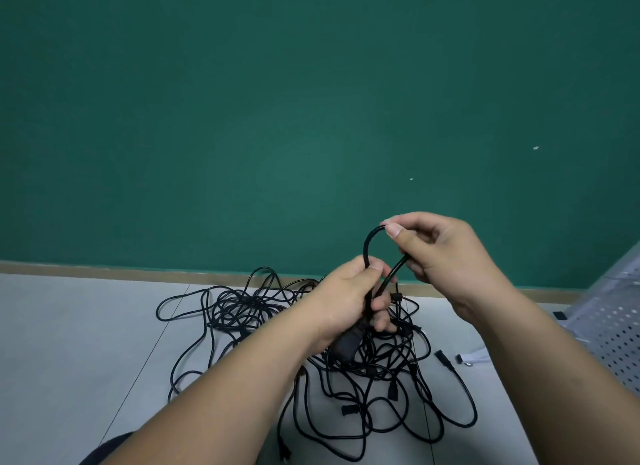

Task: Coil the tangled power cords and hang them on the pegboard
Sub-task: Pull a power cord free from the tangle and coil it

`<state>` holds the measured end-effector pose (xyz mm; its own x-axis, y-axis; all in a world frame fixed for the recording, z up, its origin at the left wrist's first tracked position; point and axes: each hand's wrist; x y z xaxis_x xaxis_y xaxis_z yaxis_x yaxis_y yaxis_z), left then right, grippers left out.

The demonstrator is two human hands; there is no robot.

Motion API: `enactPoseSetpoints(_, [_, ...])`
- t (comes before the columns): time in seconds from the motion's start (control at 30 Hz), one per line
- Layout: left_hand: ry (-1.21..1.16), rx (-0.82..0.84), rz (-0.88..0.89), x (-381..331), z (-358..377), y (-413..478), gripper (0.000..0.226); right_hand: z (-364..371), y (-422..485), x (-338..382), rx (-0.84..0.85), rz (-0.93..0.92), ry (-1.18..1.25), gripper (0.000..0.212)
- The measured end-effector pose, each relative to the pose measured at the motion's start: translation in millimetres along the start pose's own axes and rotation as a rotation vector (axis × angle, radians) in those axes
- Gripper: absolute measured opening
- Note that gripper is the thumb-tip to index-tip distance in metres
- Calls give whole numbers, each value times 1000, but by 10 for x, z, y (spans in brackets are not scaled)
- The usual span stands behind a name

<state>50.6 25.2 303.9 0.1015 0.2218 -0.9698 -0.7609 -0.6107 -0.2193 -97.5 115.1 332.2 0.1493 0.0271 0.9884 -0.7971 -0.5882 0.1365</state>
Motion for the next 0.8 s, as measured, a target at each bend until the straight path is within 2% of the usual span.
enactPoseSetpoints(0.1, [97, -5, 47, -41, 31, -28, 34, -44, 50, -13, -70, 17, -11, 11])
enactPoseSetpoints(0.27, [441, 37, 248, -76, -9, -18, 22, -97, 84, -84, -228, 120, 18, 10])
enactPoseSetpoints(0.4, [481, 93, 276, -53, -91, -41, 24, -67, 20, -100, -229, 159, 69, 11])
enactPoseSetpoints(0.5, [285, -26, 199, -48, -89, -84, 25, -32, -22, -35, -178, 145, 123, 10])
enactPoseSetpoints(0.6, [-36, -188, 90, -165, -90, -60, 26, 9, -63, -19, -75, 148, 107, 17])
enactPoseSetpoints(0.7, [-375, -255, 18, -299, -153, 19, 24, 97, -124, -88, 131, 150, -62, 31])
enactPoseSetpoints(0.8, [-617, -283, -16, -323, -254, 114, 22, 242, -231, -210, 374, 153, -200, 42])
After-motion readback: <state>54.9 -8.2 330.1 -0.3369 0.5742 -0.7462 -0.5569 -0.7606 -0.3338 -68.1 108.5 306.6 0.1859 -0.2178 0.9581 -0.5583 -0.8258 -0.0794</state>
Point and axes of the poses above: each hand's wrist, its own y-axis towards the middle knuckle, its own z-axis out of the palm, x = y × z, and after that the axes turned 15 degrees about -x, right-handed
